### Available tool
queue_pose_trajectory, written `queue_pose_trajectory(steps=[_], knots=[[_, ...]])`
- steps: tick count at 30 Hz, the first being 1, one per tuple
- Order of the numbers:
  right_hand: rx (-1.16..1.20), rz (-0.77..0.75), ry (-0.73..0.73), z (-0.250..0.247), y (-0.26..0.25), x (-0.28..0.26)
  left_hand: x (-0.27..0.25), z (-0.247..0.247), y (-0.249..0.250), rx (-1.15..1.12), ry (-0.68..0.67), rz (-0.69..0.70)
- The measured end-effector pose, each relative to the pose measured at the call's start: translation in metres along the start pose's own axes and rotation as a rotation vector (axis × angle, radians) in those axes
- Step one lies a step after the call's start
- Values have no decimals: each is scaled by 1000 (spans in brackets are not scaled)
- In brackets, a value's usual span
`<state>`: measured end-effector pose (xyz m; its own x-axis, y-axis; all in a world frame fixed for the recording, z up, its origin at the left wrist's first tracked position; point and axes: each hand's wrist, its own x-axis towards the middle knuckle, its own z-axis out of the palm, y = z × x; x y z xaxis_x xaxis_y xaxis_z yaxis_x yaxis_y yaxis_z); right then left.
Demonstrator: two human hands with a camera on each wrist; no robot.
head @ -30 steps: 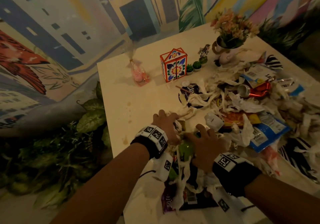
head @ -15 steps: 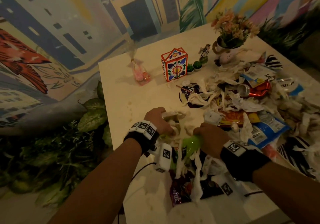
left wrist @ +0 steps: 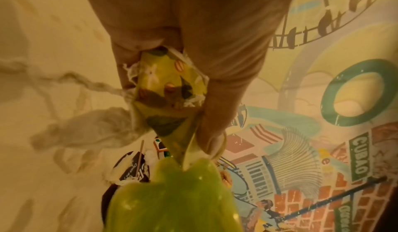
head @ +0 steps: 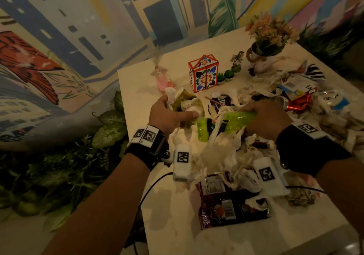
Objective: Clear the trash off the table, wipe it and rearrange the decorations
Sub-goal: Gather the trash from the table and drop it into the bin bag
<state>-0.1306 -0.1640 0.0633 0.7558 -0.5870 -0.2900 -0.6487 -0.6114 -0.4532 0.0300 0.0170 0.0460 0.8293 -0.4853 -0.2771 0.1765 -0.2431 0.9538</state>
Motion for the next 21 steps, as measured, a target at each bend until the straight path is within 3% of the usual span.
queue_pose_trajectory(steps=[6, 12, 21], knots=[[-143, -21, 35, -12, -4, -1, -3, -14, 4, -124, 40, 16], [197, 99, 152, -31, -12, -1, -13, -34, 5, -261, 2, -7], [512, 9, 190, -26, -74, -7, -34, -101, 20, -426, -16, 90]])
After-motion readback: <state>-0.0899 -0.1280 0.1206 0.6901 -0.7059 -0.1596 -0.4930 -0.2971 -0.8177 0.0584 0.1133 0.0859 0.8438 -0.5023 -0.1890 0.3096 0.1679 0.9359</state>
